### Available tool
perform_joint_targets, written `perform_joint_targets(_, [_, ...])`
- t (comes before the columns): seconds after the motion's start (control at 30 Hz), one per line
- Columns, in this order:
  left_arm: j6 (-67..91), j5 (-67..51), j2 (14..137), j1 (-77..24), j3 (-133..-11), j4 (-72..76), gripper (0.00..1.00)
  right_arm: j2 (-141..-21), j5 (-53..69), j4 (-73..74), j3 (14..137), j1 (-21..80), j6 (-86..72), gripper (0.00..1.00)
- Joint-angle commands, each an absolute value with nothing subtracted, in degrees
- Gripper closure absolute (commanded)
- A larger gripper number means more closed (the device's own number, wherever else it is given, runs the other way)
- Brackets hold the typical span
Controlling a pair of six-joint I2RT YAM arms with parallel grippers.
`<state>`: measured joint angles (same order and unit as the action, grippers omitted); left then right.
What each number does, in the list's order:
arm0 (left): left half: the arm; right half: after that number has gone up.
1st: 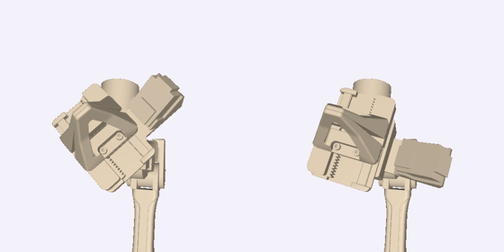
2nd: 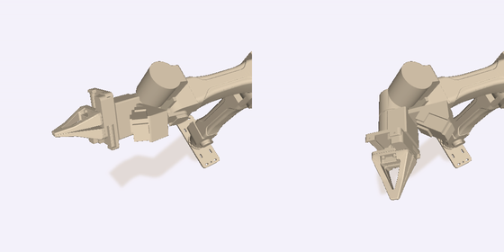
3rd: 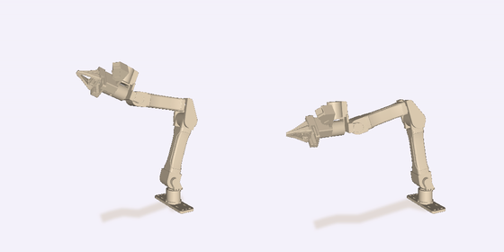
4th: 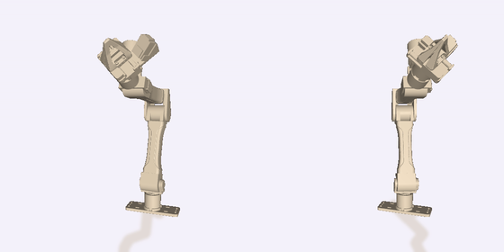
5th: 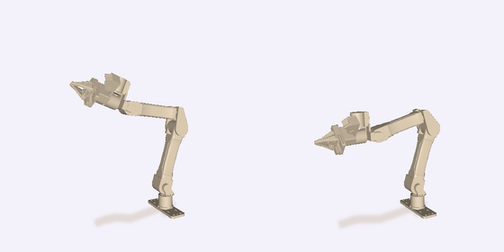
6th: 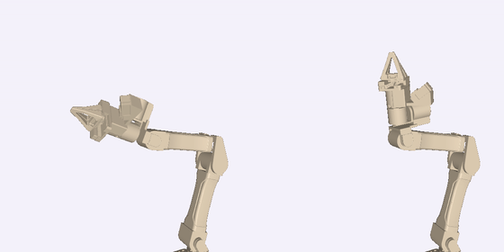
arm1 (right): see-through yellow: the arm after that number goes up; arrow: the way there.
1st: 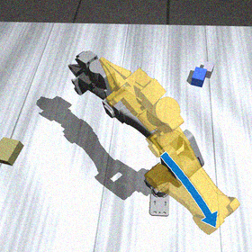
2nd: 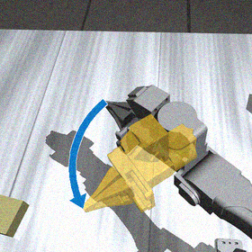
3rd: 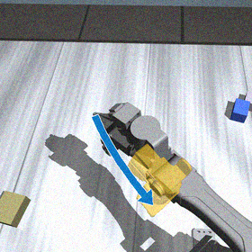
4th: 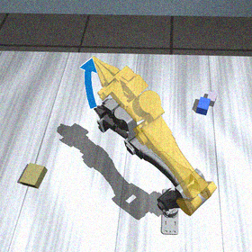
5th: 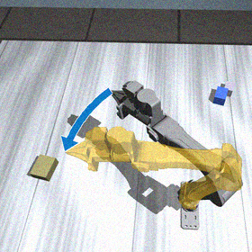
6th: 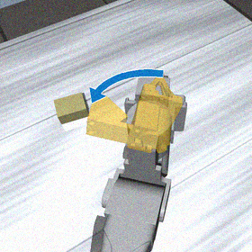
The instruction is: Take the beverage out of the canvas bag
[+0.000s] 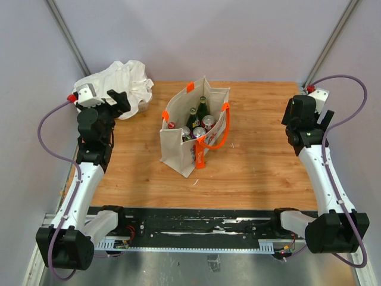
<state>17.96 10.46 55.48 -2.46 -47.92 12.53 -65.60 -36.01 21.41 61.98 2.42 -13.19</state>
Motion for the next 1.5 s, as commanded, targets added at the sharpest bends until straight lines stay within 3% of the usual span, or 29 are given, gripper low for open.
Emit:
perform_joint_targets(0.0, [24.10,9.16,55.37,-2.20,-50.15,10.27,0.00,-62.37,-33.70,16.39,60.82,6.24,-9.39,0.01])
perform_joint_targets(0.13, [24.01,-0.75,55.56,-2.20,-49.46,13.29,0.00,-62.26,-34.54,13.84,63.32,10.56,-4.81,0.01])
perform_joint_targets(0.5, [24.49,-4.40,59.40,-3.29,-50.38,10.94,0.00,-67.85,-22.51,8.23,71.89,21.22,-1.31,0.00])
perform_joint_targets(0.8, [16.82,-1.04,60.24,-15.08,-50.00,10.94,0.07,-74.36,-11.08,6.55,77.39,30.89,1.14,0.33])
perform_joint_targets(1.47, [18.29,-1.36,55.91,-17.37,-45.87,5.60,0.00,-89.14,8.48,3.75,80.90,40.48,-4.13,0.32])
